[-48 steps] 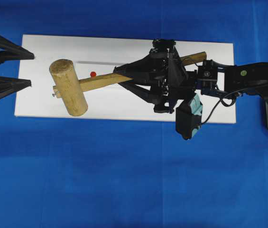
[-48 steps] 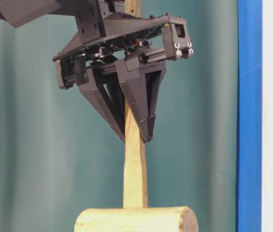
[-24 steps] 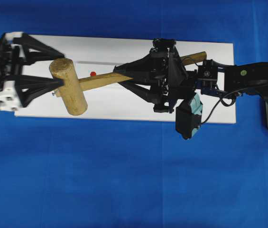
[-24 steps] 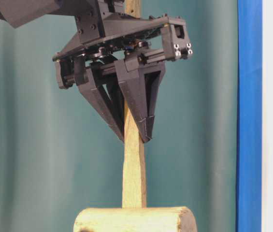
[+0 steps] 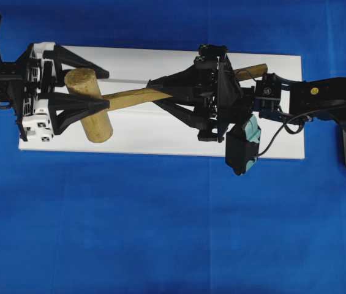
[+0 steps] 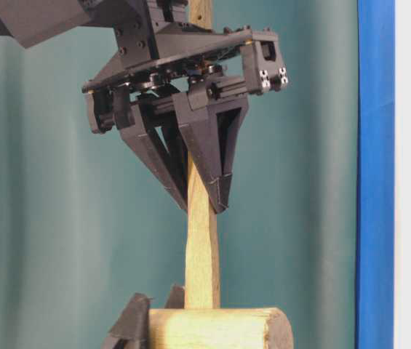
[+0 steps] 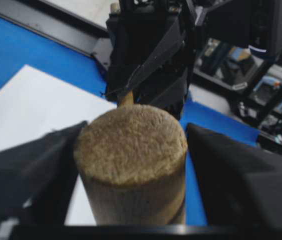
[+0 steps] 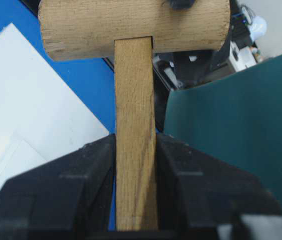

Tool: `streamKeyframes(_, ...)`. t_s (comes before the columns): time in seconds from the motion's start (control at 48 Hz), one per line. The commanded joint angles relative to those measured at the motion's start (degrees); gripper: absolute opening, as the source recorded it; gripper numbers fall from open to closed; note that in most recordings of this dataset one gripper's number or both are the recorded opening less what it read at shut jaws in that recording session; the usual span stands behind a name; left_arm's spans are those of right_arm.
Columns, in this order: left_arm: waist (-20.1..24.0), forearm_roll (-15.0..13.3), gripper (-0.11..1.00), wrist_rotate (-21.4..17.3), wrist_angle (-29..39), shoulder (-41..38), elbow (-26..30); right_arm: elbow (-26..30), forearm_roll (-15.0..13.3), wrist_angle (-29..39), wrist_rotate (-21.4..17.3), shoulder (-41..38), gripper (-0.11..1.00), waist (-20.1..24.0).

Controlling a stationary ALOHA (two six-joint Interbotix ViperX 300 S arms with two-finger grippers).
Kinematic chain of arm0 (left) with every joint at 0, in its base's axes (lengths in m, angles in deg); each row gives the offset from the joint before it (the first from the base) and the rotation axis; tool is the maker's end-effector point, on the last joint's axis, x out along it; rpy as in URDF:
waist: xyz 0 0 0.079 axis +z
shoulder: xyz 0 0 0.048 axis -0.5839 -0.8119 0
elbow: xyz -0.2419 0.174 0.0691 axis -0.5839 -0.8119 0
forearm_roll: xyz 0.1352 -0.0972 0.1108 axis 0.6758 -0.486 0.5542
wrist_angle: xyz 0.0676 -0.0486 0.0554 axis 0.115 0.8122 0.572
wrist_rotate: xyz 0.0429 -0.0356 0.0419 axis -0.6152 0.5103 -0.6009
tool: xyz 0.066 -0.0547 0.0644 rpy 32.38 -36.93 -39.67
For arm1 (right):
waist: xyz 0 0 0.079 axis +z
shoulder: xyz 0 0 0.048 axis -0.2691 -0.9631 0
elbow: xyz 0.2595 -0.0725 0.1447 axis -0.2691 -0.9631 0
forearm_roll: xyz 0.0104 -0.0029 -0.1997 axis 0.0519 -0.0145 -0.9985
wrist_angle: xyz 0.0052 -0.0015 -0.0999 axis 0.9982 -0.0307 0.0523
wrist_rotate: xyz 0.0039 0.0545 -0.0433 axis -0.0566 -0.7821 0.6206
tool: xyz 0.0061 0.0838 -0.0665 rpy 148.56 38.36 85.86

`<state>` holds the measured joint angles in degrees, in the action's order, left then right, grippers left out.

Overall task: Hit the mark with a hammer.
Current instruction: 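Move the left gripper to the mallet head and grasp it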

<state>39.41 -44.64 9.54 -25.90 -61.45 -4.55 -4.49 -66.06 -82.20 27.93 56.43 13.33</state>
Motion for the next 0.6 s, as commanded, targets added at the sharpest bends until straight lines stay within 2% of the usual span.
streamKeyframes(0.0, 0.00, -0.09, 0.61, 0.62, 0.70, 0.44, 1.05, 1.14, 0.35, -0.62, -0.18, 2.11, 0.10, -0.09)
streamKeyframes(0.063, 0.09, -0.09, 0.44, 1.41, 1.67, 0.53, 0.97, 1.14, 0.26, -0.62, -0.18, 2.11, 0.10, -0.09)
streamKeyframes(0.354, 0.00, -0.09, 0.45, 2.29, 2.90, 0.53, 1.32, 1.14, 0.35, -0.26, -0.35, 2.11, 0.10, -0.26)
streamKeyframes(0.584, 0.09, -0.09, 0.45, 1.93, 2.99, 0.79, 1.49, 1.85, 1.85, 4.13, -0.70, 2.11, 0.10, -0.62)
